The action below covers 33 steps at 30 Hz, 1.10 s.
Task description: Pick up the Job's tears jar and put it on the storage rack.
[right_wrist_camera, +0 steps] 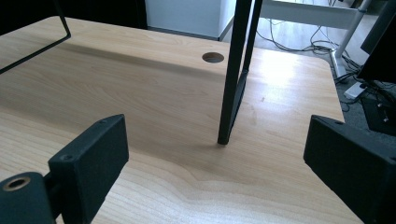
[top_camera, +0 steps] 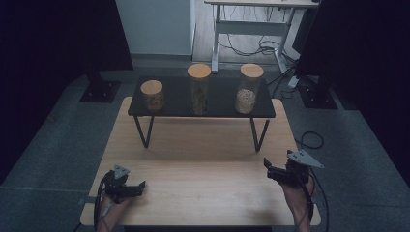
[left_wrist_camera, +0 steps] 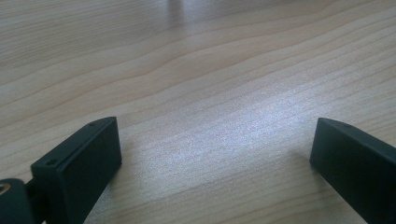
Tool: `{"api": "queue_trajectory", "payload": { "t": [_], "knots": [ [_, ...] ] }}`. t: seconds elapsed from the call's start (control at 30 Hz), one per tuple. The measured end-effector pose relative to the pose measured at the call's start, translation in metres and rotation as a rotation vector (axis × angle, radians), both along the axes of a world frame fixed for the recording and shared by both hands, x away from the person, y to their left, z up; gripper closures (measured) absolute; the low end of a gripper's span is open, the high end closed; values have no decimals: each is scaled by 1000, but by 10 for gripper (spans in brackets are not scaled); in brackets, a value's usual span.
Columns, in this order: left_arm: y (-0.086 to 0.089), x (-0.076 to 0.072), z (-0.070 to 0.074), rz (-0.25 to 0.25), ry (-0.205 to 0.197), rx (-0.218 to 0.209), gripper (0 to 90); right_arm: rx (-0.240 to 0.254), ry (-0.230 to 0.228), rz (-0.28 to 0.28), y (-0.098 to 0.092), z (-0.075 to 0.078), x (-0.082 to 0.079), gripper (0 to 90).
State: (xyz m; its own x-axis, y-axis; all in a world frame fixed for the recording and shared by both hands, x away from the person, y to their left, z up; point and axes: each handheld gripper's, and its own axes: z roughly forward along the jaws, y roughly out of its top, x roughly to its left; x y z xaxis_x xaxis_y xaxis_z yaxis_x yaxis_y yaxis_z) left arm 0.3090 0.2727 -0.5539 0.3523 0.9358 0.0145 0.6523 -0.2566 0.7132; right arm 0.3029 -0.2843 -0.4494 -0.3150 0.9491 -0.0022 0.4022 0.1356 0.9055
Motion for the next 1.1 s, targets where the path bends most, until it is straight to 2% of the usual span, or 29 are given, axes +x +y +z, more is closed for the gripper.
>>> {"api": "queue_trajectory", "payload": {
  "t": [0.87,1.1],
  "knots": [
    [0,0,0,0,-1,-1,17,-63,22,-42,3,-30,-11,64],
    [0,0,0,0,-1,-1,17,-61,36,-50,4,-39,-13,64]
  ]
}}
